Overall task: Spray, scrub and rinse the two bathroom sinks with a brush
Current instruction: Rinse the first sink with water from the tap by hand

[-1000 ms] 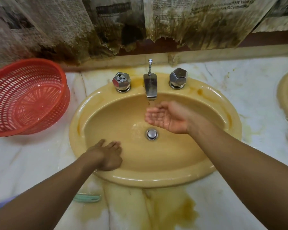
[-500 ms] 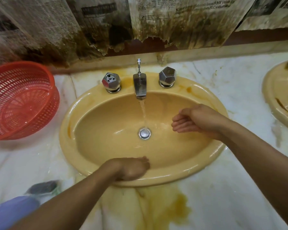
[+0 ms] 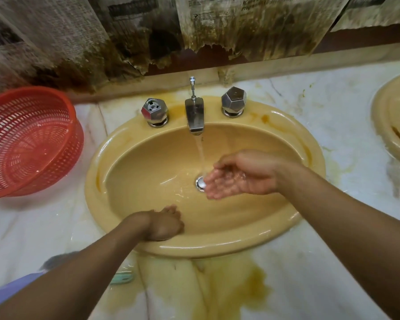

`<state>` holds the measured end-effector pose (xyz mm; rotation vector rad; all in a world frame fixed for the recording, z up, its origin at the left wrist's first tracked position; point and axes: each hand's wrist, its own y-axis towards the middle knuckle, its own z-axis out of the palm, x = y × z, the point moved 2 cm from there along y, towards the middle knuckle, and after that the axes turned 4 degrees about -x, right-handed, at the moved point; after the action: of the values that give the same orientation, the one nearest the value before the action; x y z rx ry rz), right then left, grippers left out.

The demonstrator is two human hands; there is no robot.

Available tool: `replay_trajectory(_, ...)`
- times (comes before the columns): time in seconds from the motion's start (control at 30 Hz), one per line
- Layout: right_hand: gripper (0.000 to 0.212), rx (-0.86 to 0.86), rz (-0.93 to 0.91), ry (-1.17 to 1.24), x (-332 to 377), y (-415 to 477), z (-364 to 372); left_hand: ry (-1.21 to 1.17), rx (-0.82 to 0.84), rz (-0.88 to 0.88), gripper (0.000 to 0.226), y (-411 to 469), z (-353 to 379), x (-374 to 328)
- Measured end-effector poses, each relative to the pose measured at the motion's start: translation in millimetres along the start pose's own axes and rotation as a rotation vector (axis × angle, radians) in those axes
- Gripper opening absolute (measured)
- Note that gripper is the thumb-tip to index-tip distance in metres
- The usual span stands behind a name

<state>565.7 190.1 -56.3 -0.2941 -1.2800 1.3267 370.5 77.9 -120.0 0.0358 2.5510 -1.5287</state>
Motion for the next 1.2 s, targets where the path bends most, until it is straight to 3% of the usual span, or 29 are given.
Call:
replay_trajectory(0.13, 0.037, -0.268, 0.015, -0.709, -22, -48, -28, -0.329, -0.029, 0.185, 0.049, 6, 0, -78)
replay_trajectory(0.2, 0.038, -0.469, -0.055, -1.167, -25, -57, -50, -0.595, -0.031, 0.134, 0.044, 11, 0, -94)
replay_trajectory(0.23, 0.039, -0.54, -0.094, -1.258, -27, -58, -60, -0.644, -0.045, 0.155, 0.036, 14, 1, -94)
replay_trajectory(0.3, 0.038, -0.571, -0.199, -1.196, -34, -58, -76, -0.828, -0.134, 0.155, 0.023, 14, 1, -78)
replay_trajectory(0.4, 0.026, -0.604, -0.364, -1.009, -51, -56, -78, -1.443, -0.299, -0.037, 0.024, 22, -10, -43)
replay_trajectory(0.47, 0.027, -0.662, -0.474, -1.162, -61, -48, -76, -1.71, -0.305, -0.051, 0.023, 30, -29, -33)
replay_trajectory(0.57, 0.035, -0.706, -0.475, -1.461, -72, -35, -73, -1.972, -0.274, -0.009, 0.022, 38, -71, -30)
replay_trajectory(0.83, 0.04, -0.659, -0.252, -1.473, -63, -15, -72, -1.867, 0.012, 0.039, 0.026, 50, -119, -34)
replay_trajectory(0.97, 0.029, -0.405, -0.019, -1.483, -57, 13, -50, -1.618, 0.2, 0.161, 0.032, 8, -108, -66)
replay_trajectory(1.0, 0.04, -0.317, 0.024, -1.557, -63, 25, -45, -1.535, 0.229, 0.178, 0.035, -4, -103, -73)
replay_trajectory(1.07, 0.084, -0.22, 0.079, -1.543, -72, 39, -27, -1.408, 0.208, 0.185, 0.038, -21, -97, -76)
replay_trajectory(1.1, 0.093, -0.186, 0.094, -1.514, -75, 44, -18, -1.369, 0.154, 0.168, 0.038, -26, -97, -71)
replay_trajectory(1.2, 0.061, 0.069, 0.178, -1.457, -81, 38, 3, -1.315, -0.056, 0.097, 0.035, -25, -100, -44)
